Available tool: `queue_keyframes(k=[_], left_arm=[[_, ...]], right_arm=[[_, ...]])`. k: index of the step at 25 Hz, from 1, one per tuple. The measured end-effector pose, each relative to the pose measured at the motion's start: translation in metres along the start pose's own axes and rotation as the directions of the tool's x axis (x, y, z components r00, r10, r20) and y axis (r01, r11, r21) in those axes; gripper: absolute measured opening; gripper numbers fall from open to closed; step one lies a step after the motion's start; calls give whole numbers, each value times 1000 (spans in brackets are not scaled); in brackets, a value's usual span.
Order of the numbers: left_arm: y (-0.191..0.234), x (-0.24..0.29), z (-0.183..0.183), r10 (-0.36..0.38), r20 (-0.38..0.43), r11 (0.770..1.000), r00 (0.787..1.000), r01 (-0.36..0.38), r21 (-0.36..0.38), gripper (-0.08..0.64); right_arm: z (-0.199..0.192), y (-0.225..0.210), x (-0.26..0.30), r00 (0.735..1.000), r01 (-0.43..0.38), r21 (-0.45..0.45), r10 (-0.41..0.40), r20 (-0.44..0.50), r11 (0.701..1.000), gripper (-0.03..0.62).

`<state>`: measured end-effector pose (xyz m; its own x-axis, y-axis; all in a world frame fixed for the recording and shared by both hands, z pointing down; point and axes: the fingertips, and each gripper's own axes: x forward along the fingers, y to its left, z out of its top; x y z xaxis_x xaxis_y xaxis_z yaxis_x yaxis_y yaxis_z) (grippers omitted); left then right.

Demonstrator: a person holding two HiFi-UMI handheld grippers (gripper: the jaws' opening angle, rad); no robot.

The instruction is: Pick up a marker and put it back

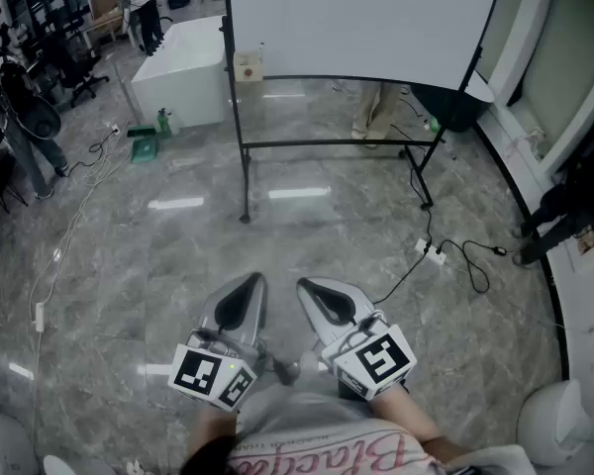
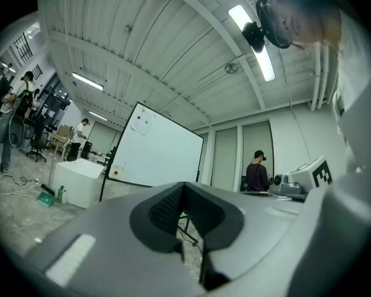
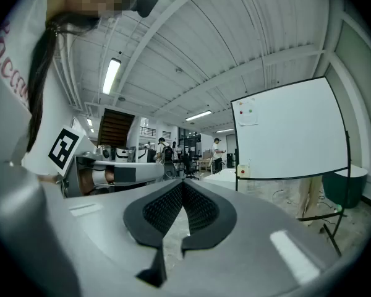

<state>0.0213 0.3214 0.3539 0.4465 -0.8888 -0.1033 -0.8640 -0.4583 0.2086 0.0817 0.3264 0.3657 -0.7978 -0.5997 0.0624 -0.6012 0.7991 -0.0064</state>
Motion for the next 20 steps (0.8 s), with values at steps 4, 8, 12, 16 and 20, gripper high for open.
queue_keyframes(k=[4, 8, 12, 16, 20], left_arm=[[3, -1, 2, 7, 2, 1000, 1000, -7, -6, -2], [6, 6, -1, 6, -8, 1000, 1000, -6, -2, -2], [4, 17, -5, -2, -13, 1000, 1000, 2, -1, -2], [6, 31, -8, 4, -4, 1000, 1000, -4, -2, -2], [10, 47, -12, 27, 12, 1000, 1000, -26, -7, -2]], right_arm=[[1, 2, 0, 1000, -9, 7, 9, -3, 1000, 0], [2, -2, 3, 1000, -6, 10, 6, -1, 1000, 0], [2, -9, 6, 1000, -15, 5, 15, -2, 1000, 0], [0, -21, 10, 1000, -25, -5, 25, -4, 1000, 0], [-1, -40, 14, 999, -30, -21, 30, 11, 999, 2]])
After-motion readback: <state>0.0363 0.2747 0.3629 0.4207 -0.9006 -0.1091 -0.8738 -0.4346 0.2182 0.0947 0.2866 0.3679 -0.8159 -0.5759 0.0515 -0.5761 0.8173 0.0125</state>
